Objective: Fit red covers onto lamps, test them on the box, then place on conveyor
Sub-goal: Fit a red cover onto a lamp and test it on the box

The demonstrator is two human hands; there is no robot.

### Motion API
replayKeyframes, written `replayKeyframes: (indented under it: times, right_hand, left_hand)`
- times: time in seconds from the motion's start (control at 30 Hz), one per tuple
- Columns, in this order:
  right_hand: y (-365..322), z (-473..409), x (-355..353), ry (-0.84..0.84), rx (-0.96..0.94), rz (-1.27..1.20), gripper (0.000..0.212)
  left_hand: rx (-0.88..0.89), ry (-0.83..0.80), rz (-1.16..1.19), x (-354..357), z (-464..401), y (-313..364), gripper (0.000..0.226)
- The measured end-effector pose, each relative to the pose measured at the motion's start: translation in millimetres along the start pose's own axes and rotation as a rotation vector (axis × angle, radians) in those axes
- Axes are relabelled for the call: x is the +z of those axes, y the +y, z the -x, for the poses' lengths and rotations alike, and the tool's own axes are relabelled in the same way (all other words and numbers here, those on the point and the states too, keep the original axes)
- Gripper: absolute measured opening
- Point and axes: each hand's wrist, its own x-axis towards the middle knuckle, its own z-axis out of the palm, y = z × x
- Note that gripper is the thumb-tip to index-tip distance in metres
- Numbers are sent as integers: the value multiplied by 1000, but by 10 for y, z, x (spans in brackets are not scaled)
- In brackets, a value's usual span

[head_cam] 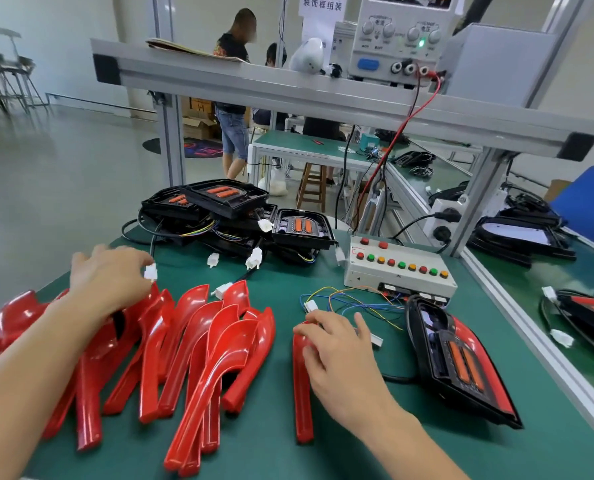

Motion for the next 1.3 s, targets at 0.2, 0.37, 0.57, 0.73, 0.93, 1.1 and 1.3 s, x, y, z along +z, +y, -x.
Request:
replayKeyframes:
  times: [0.2,0.37,0.57,0.73,0.93,1.1,1.3]
  right_hand:
    - [-145,-146,63,-36,-37,-16,38]
    - [-208,-173,100,-52,-56,-29,37]
    - [-176,-128,103,-76,-44,-16,37]
    - [-161,-129,78,-84,-41,-21,37]
    - [-150,-122,52,-91,-42,-18,36]
    - [-105,-123,26,-72,-20,-43,34]
    - [-88,-178,-40,20,4,-142,39]
  left_hand:
    - [-46,-46,54,43,-30,36,15]
    - [-22,-59,120,78,-55,69,15]
    - [-18,-18,266,137,-16,78,18]
    - [-56,189,464,24,-8,209,24]
    - [-22,367,573,-138,-31,432,21]
    - [86,675,786,-339,8,657,19]
    - [322,751,1159,-521,142,1034,17]
